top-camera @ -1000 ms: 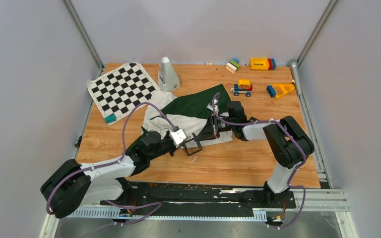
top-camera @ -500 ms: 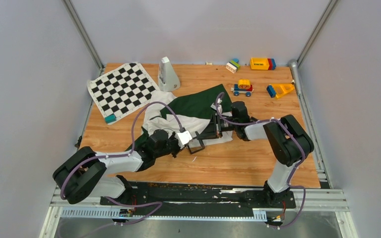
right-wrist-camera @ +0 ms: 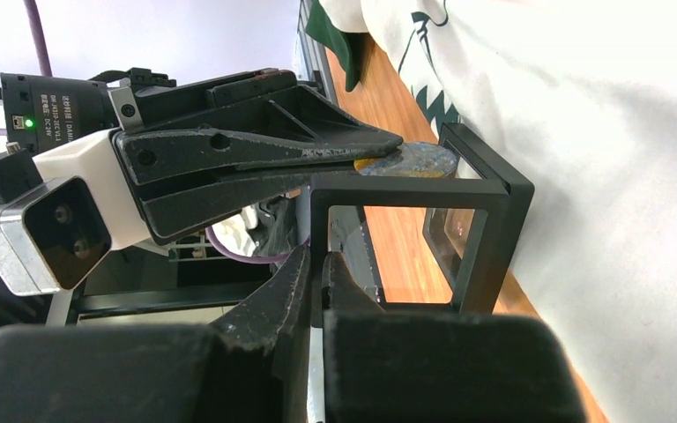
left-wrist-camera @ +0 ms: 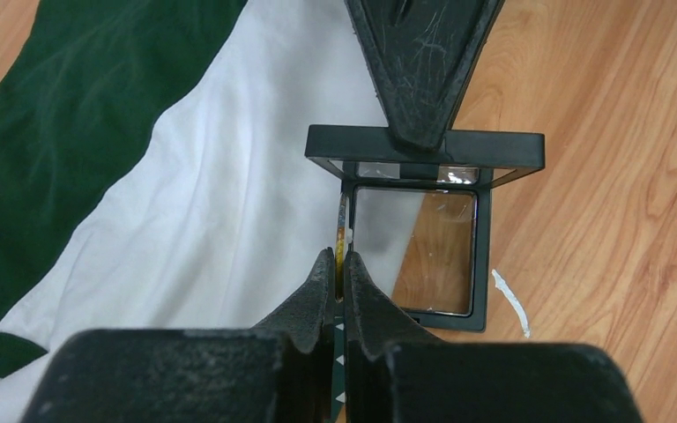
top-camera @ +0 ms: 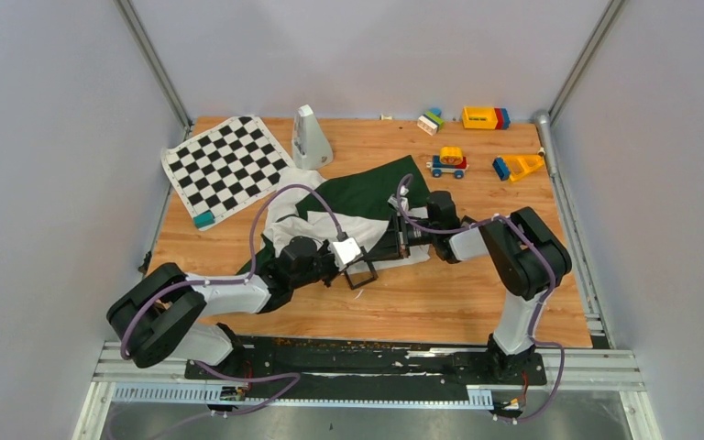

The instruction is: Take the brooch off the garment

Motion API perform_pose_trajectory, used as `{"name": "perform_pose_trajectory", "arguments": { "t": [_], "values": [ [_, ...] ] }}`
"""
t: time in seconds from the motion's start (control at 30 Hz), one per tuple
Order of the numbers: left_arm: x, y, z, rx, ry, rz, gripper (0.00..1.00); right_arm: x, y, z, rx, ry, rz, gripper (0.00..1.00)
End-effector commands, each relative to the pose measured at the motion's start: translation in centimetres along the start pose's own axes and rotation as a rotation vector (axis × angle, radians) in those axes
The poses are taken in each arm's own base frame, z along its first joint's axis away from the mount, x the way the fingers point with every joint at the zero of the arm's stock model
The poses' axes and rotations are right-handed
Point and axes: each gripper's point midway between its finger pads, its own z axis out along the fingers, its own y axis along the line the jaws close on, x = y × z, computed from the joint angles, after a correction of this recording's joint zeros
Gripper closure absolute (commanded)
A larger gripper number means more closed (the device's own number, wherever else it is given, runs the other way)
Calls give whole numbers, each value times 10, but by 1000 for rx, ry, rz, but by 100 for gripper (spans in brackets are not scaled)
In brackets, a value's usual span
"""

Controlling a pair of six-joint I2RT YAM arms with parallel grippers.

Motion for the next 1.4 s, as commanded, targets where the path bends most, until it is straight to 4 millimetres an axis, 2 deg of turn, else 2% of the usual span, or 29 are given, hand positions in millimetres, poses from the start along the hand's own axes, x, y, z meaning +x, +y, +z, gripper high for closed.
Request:
{"name": "perform_pose_trajectory", "arguments": {
  "t": [0.0,0.6,0.93,1.13,1.23,1.37],
  "values": [
    [-23,5,7,-13,-60,30,94,0,4,0,-45,14,-36,100],
    [-11,-7,15,38,11,53,88,-2,1,-2,-39,8,-30,100],
    [-7,-19,15,107,27,56,75,-3,-1,-5,-36,0,-24,100],
    [-14,-30,13,170,-7,52,63,-3,-2,-5,-36,2,-20,100],
    [-19,-37,11,206,-40,43,52,-4,-2,-5,-35,0,-17,100],
    [-22,-39,8,215,-58,45,47,-4,-1,-7,-34,-3,-18,100]
  ]
}}
